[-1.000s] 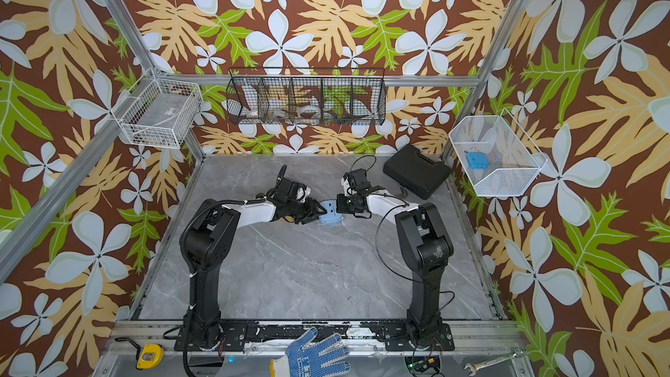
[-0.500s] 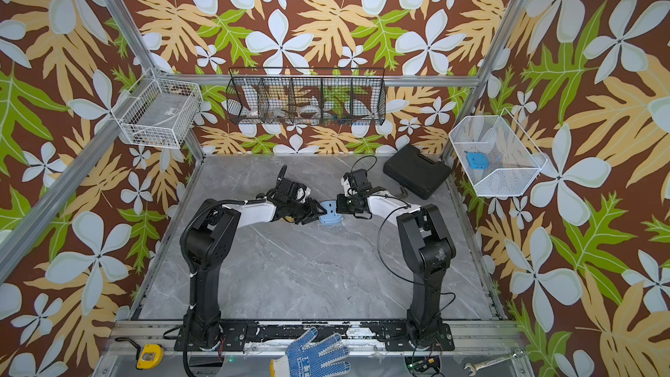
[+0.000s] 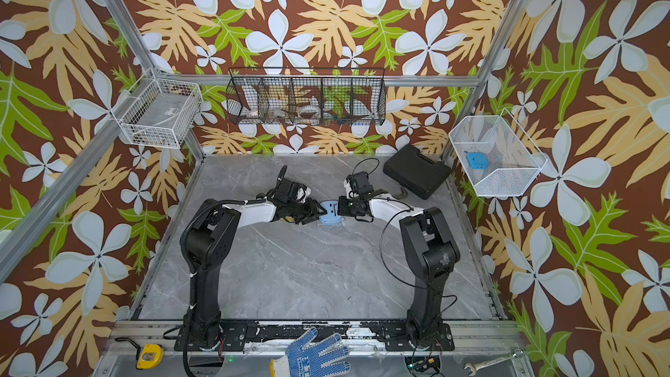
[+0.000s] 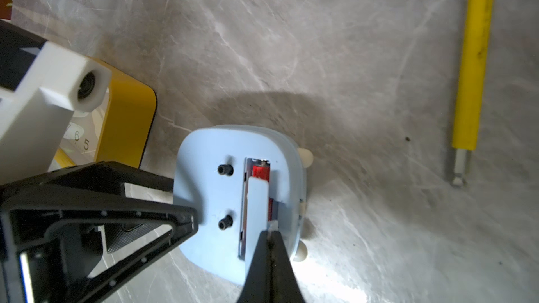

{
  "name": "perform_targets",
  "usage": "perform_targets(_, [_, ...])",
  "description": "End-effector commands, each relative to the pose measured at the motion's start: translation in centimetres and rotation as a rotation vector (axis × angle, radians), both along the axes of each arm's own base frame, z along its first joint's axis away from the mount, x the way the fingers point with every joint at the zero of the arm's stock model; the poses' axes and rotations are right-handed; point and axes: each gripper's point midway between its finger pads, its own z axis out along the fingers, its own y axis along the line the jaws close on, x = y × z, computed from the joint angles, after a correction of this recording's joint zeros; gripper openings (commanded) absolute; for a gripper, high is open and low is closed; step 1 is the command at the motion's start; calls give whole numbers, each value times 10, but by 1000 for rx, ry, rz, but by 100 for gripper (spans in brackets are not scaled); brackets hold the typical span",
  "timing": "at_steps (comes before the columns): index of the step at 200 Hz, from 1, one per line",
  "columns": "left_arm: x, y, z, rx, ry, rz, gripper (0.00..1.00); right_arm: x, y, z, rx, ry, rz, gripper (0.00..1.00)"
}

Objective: Insert the battery into the alarm
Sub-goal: Install the battery in the alarm.

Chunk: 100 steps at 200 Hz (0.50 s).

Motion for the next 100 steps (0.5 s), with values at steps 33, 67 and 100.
perform_targets(33, [1, -3, 2, -14, -10, -8, 50, 8, 2, 10, 59, -41, -64, 0])
perform_targets(67, [1, -2, 0, -14, -6, -7, 50, 9, 3, 8, 74, -41, -71, 0])
perform_targets(100, [0, -3, 1, -16, -8, -9, 50, 10, 4, 6, 78, -38, -75, 0])
